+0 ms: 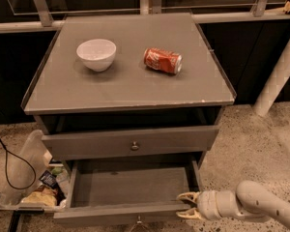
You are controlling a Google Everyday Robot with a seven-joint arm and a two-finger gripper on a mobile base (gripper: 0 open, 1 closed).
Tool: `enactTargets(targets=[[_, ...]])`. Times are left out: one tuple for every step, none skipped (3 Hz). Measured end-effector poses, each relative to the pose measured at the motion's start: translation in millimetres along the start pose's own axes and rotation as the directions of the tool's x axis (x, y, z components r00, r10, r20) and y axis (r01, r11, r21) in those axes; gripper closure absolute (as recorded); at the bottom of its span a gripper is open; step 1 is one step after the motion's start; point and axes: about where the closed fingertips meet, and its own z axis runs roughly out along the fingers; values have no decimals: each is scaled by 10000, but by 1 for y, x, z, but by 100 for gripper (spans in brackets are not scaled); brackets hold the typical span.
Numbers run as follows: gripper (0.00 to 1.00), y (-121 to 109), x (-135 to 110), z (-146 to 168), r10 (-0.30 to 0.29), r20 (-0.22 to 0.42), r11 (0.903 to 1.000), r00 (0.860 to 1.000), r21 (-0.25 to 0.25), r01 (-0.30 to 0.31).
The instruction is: Open middle drawer
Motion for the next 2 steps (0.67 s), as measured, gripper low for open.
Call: enactTargets(targets=[[13,0,0,0,0,0,10000,10000,-1,0],[0,0,0,0,0,1,10000,10000,-1,0]])
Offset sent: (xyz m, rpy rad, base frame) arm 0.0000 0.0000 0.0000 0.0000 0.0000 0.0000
